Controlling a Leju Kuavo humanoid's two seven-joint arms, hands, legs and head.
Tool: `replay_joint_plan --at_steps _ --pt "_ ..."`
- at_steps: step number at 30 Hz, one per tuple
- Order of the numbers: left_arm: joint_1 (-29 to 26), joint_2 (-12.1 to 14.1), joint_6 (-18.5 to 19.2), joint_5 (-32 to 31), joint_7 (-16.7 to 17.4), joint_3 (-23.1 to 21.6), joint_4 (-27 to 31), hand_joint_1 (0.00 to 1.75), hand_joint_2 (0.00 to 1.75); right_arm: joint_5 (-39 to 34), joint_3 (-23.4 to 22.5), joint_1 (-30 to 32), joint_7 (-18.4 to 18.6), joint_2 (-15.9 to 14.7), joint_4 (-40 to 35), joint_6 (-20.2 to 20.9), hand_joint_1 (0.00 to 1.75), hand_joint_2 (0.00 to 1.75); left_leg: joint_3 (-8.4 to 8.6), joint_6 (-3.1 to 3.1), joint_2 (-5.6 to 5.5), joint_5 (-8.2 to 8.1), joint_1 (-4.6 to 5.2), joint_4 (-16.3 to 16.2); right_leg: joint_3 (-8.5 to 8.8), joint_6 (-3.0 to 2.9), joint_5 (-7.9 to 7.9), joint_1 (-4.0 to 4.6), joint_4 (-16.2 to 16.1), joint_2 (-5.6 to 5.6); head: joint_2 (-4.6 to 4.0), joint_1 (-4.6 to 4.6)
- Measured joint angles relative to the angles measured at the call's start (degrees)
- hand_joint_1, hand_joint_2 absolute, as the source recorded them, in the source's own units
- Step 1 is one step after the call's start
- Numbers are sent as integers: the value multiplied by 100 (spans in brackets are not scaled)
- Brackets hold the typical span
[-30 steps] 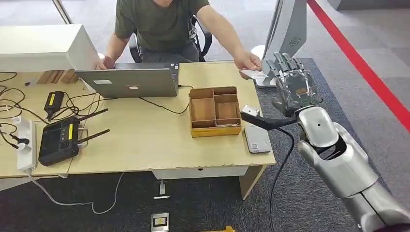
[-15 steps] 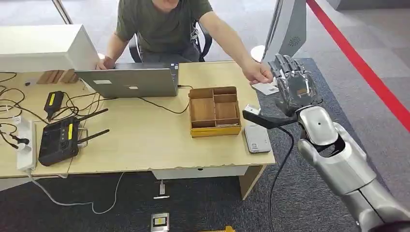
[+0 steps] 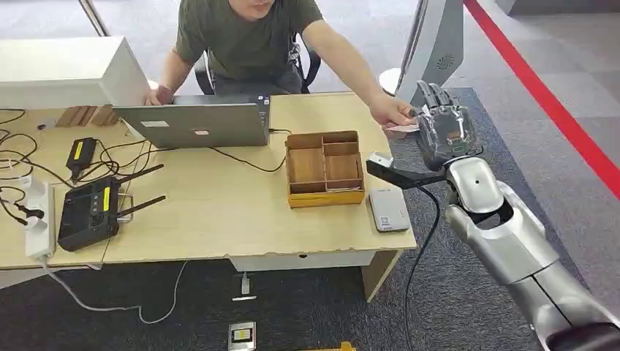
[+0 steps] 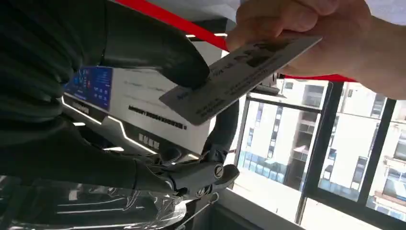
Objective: Pass the card to the sensor for recognition and then transmit it.
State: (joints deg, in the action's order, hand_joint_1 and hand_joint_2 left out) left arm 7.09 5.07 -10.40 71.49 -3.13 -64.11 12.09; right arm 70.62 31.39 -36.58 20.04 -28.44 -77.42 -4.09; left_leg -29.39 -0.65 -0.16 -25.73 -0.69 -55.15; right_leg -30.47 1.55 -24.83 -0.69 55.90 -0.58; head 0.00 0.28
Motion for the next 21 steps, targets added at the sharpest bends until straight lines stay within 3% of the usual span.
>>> replay_joint_plan --at_steps 21 --pt "-1 9 0 -7 0 0 -2 0 175 -68 118 -19 -44 22 116 -26 175 175 1 0 0 0 0 0 0 0 1 0 0 0 0 0"
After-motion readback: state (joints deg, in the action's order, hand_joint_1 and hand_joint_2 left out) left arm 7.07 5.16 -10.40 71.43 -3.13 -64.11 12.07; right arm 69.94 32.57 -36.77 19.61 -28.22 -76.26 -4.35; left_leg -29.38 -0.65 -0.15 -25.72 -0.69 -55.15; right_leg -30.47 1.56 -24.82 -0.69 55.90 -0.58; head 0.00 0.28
